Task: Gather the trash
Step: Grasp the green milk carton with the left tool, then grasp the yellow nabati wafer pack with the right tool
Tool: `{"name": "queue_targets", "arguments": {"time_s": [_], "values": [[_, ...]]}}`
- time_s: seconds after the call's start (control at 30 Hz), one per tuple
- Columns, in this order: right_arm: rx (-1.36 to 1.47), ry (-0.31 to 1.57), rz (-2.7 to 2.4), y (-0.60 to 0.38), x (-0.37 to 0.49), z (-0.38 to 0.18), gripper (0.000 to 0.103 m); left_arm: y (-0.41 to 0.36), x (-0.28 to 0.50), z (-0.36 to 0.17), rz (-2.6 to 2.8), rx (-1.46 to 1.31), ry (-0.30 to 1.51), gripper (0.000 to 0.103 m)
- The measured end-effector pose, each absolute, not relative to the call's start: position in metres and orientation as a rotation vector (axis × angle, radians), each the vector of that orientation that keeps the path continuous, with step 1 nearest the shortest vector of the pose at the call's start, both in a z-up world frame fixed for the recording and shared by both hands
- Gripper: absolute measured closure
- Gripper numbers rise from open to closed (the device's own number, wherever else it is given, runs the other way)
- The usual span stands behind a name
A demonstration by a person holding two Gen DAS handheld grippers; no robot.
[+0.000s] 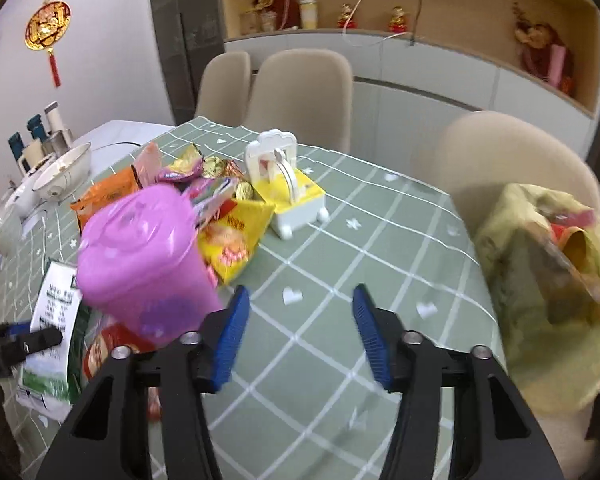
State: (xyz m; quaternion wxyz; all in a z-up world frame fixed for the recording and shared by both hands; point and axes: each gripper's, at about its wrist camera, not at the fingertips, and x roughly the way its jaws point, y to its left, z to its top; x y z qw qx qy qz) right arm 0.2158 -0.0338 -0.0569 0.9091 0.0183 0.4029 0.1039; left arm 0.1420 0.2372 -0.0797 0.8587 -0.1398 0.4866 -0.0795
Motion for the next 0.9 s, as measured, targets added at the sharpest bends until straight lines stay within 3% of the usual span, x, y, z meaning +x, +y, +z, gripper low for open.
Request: {"name": "queue_targets", "arguments": {"time_s": [0.33,0.37,0.5,0.9], "values": [[0.266,0.850,0.340,-0.021,0.292,-0.070,0.068,0.223,0.161,-0.084,-0.196,-0.282,1.031,0.045],[0.278,0.864,0.355,-0.020,0.297,-0.073,0.077,0.223,0.164,-0.085,-0.201,-0.281,1.032,0.045],[0.278,0.886,0.371,-0.017,0.303,-0.074,0.091,0.222,0.169,-0.089,-0.213,-0.296,1.037,0.045],[0.176,0.951,0.175,-0.081,0.257,-0.068,0.096,0.221,0.165,-0.084,-0.218,-0.317,1.022,0.045]]}}
